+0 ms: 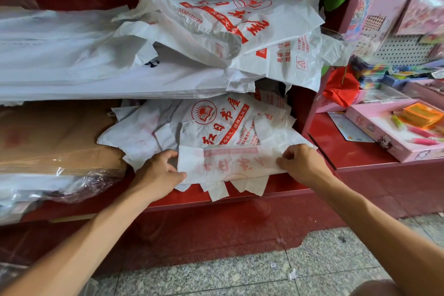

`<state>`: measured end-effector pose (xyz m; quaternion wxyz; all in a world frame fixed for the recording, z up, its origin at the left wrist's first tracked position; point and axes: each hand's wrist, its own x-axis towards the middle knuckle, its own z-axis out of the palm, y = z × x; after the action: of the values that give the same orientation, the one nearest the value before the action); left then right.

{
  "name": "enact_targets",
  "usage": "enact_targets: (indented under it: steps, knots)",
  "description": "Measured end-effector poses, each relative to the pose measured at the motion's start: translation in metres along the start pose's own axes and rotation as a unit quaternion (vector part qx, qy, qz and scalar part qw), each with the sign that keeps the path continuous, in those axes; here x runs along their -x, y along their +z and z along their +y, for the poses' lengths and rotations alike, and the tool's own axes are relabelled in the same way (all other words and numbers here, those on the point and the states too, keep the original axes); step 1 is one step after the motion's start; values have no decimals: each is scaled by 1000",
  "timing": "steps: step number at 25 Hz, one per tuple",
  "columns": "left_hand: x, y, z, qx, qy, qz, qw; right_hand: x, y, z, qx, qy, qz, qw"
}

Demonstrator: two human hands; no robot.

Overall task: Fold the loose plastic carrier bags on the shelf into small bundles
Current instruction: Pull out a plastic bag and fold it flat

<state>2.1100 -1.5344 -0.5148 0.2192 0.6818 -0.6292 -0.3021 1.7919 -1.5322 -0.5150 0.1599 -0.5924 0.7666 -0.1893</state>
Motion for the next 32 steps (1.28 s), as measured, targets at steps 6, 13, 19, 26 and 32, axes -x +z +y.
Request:
enact_targets:
  steps: [6,13,19,26,32]
  knots:
    - [12,13,16,-232,205,143,940,13,8,-26,76,-170,142,972]
    - [-3,48,21,-261,233,-119,929,23,57,-51,130,-257,-154,945]
    - [-13,21,8,-292,193,-134,927,2,19,-11,155,-207,-207,943]
    - [-15,9,13,-154,199,-99,963,-1,13,-5,60,-269,-12,961]
    - [-24,6,6,-67,167,-64,982,-9,2,-4,-156,-127,42,979]
